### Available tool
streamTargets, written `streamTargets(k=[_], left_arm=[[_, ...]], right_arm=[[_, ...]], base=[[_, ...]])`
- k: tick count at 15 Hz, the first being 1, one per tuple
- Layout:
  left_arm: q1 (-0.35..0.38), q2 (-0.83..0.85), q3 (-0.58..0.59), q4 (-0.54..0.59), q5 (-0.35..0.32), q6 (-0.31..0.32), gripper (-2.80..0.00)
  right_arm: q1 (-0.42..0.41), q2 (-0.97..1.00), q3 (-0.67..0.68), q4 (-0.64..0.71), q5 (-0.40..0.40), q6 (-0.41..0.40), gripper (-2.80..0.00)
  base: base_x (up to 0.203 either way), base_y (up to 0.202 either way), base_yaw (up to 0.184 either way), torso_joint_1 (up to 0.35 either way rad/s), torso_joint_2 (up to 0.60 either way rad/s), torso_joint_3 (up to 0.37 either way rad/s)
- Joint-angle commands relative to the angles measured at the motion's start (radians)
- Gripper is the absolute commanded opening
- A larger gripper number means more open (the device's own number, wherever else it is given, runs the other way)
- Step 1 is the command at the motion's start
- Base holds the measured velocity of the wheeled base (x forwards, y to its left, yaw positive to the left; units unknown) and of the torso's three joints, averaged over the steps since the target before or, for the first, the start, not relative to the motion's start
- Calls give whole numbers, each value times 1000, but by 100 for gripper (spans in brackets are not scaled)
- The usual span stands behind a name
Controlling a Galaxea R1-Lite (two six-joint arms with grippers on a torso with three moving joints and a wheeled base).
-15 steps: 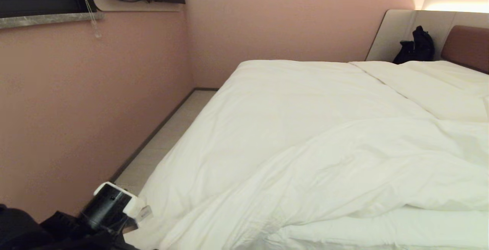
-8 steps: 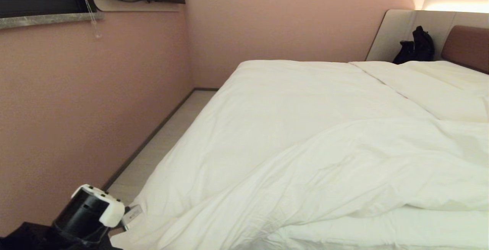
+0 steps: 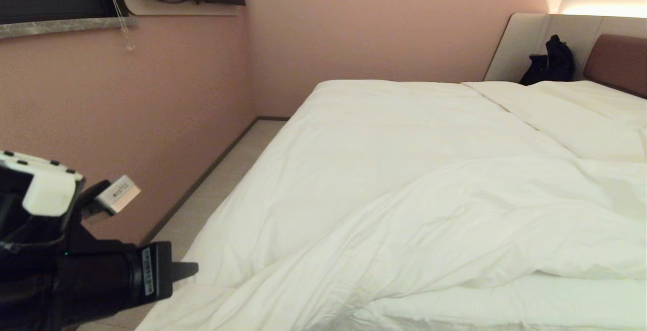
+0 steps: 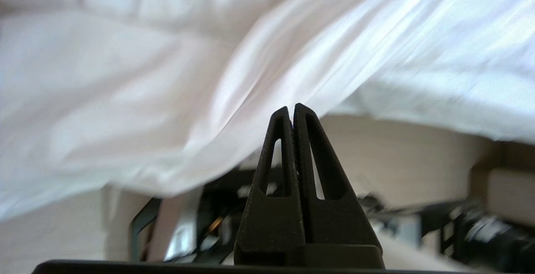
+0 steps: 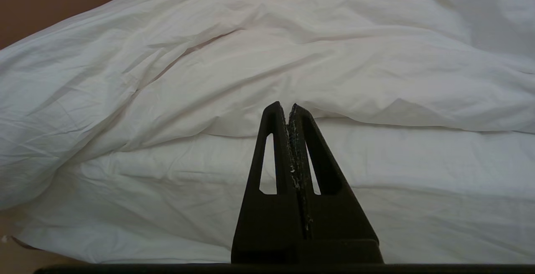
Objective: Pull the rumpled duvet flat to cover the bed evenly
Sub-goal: Flatten the corners of the folded blanket
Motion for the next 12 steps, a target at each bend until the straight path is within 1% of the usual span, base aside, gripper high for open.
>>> streamTargets(k=[1, 3, 5, 6, 9, 12], left_arm=[[1, 103, -62, -9, 5, -28, -280], [20, 223, -106, -63, 8, -60, -280], [36, 319, -143, -138, 8, -76, -280], [41, 332, -161, -159, 2, -78, -280], [41, 324, -180, -155, -5, -75, -280], [39, 275, -161, -145, -10, -74, -280]], right_arm=[[0, 0, 0, 0, 0, 0, -280], [0, 0, 0, 0, 0, 0, -280], [0, 0, 0, 0, 0, 0, -280], [0, 0, 0, 0, 0, 0, -280], [0, 0, 0, 0, 0, 0, -280], [0, 0, 0, 1, 0, 0, -280]], base=[[0, 0, 0, 0, 0, 0], [0, 0, 0, 0, 0, 0], [0, 0, 0, 0, 0, 0], [0, 0, 0, 0, 0, 0], [0, 0, 0, 0, 0, 0], [0, 0, 0, 0, 0, 0]])
